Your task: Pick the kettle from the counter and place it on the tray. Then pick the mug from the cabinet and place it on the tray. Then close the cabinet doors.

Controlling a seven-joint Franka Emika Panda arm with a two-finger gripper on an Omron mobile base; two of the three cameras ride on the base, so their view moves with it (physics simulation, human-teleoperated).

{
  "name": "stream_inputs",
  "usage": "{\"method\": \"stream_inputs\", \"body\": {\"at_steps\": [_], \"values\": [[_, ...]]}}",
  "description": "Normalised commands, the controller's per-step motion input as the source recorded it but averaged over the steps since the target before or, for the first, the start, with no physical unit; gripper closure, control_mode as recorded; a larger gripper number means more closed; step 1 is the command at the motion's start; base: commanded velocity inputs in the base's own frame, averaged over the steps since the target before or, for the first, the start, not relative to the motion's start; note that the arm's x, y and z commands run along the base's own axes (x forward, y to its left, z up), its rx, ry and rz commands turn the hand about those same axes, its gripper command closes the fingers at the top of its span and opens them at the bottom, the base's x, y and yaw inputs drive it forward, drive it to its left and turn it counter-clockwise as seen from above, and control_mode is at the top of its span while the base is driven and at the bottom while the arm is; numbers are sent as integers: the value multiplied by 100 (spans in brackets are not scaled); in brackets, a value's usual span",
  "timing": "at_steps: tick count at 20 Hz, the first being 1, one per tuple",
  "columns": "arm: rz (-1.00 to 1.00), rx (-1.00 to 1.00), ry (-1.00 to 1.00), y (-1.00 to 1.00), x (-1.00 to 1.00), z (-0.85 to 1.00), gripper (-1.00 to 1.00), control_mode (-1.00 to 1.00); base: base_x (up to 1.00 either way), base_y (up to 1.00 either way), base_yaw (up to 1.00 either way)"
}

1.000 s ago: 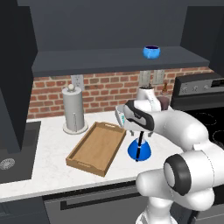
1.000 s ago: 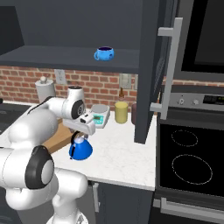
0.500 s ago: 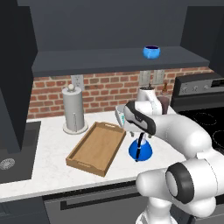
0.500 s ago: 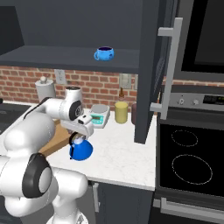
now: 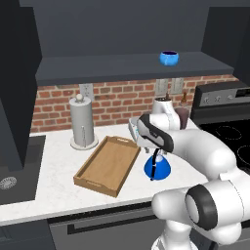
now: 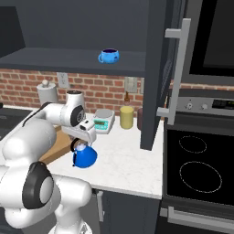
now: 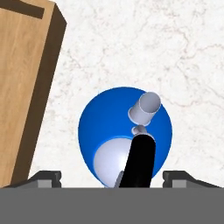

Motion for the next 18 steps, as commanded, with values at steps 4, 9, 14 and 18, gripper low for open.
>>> {"method": "stream_inputs", "body": {"at_steps": [4,9,14,18], "values": [[0,0,0,0,-3,-15,100,-100,0,0,0],[0,0,-1,0,-7,-9,100,-100,0,0,0],[-1,0,-8,-3,-21,-1,100,-100,0,0,0],[-1,0,-17,-7,-41,16,100,-100,0,0,0]]}}
